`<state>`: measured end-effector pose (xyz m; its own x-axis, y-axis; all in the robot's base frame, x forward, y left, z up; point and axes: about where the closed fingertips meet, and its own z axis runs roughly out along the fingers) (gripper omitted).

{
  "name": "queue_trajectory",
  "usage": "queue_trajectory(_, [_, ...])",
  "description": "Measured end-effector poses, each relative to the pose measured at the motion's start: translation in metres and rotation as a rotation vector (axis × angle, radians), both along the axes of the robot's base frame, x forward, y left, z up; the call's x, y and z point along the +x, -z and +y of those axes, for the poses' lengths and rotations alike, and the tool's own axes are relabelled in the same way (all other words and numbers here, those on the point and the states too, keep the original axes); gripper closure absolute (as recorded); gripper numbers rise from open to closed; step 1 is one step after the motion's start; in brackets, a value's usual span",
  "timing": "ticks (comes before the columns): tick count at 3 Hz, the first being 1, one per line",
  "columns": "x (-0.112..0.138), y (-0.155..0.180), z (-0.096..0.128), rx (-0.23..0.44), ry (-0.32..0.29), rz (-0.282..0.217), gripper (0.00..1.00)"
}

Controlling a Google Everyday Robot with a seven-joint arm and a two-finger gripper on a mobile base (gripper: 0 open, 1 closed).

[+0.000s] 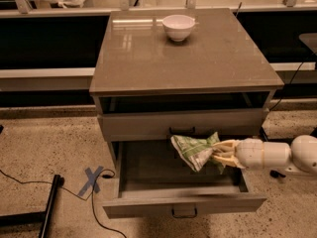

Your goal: Pick green jalapeno chip bag from middle drawer and place on counter

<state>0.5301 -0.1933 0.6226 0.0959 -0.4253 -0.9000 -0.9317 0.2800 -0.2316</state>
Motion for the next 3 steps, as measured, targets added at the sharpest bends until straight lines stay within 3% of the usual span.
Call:
queue_trajectory(1, [-0.012,-0.051,-0.012,0.032,-0.027,-0.060,1.00])
queue_trajectory(3, [0.000,-0.163,-0.010,-0.068,0.005,-0.083,1.00])
